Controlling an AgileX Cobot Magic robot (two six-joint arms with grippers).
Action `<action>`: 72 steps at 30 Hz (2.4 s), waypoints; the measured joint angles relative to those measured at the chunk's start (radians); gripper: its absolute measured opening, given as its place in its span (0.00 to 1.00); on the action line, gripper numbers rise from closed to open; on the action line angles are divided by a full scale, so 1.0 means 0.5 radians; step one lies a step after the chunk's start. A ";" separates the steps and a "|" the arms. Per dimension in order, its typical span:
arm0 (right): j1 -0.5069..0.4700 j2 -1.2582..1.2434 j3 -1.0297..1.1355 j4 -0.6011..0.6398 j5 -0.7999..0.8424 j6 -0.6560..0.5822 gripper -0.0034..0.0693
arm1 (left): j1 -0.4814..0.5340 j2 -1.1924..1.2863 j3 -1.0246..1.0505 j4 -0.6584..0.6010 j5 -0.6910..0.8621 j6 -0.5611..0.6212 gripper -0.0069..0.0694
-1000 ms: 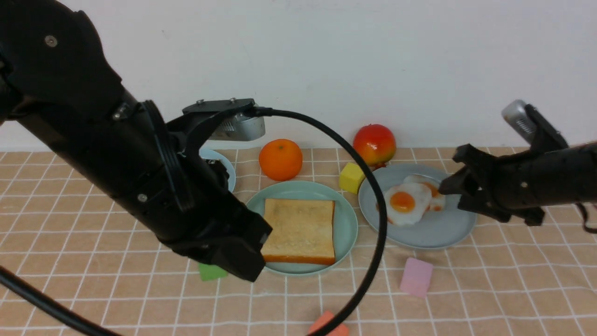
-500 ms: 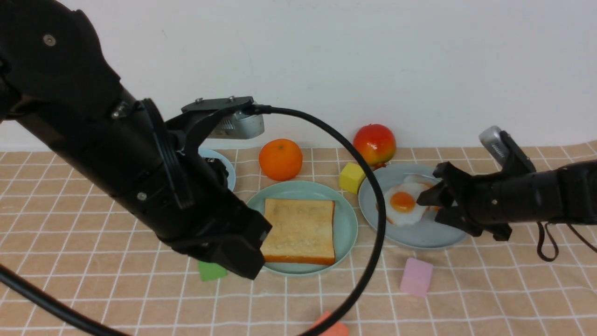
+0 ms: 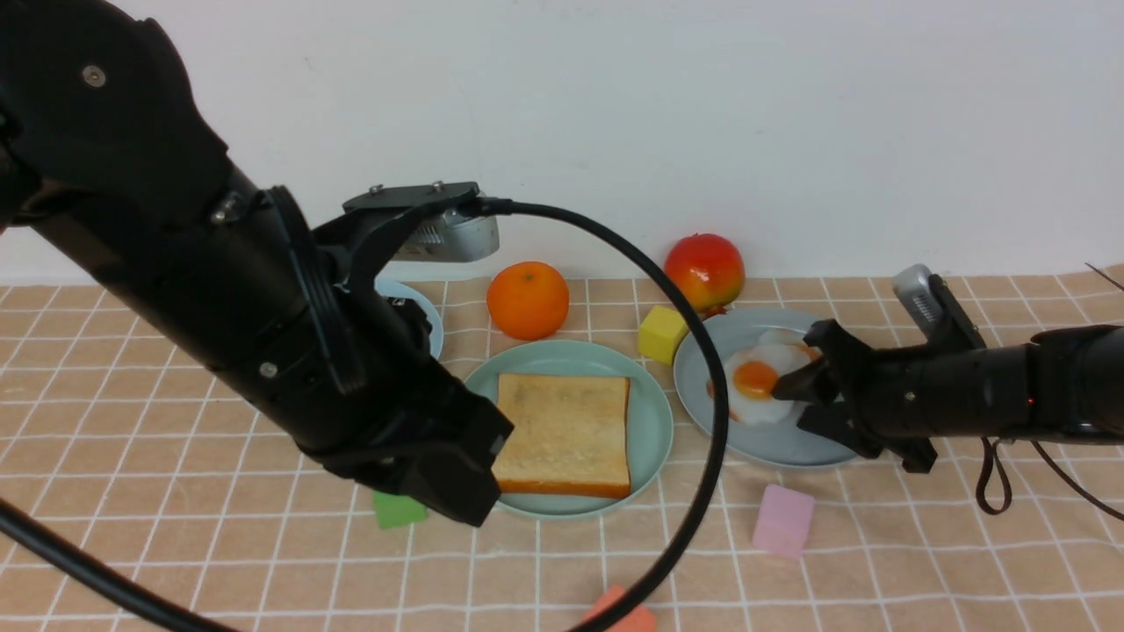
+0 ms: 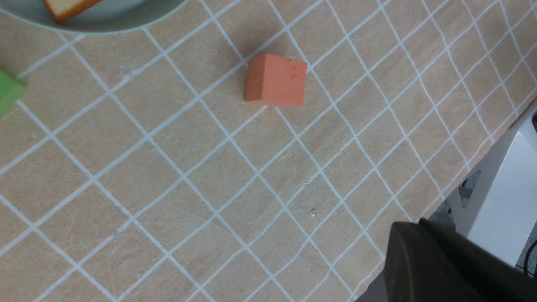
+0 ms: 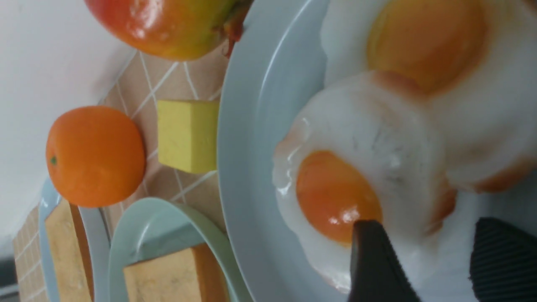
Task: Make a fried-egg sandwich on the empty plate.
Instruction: Use the right arm to grab a fried egg
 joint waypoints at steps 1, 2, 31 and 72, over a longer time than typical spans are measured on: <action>0.000 0.004 0.000 0.000 0.001 -0.012 0.49 | 0.000 0.000 0.000 0.000 0.000 0.000 0.12; 0.000 0.006 0.000 0.000 0.004 -0.020 0.48 | 0.000 0.000 0.000 0.000 0.000 0.000 0.12; 0.000 -0.128 0.002 -0.014 0.043 -0.198 0.03 | 0.000 0.000 0.000 0.004 0.020 0.000 0.15; 0.000 -0.053 0.004 -0.035 -0.087 -0.068 0.61 | 0.000 0.000 0.000 0.010 0.034 0.000 0.21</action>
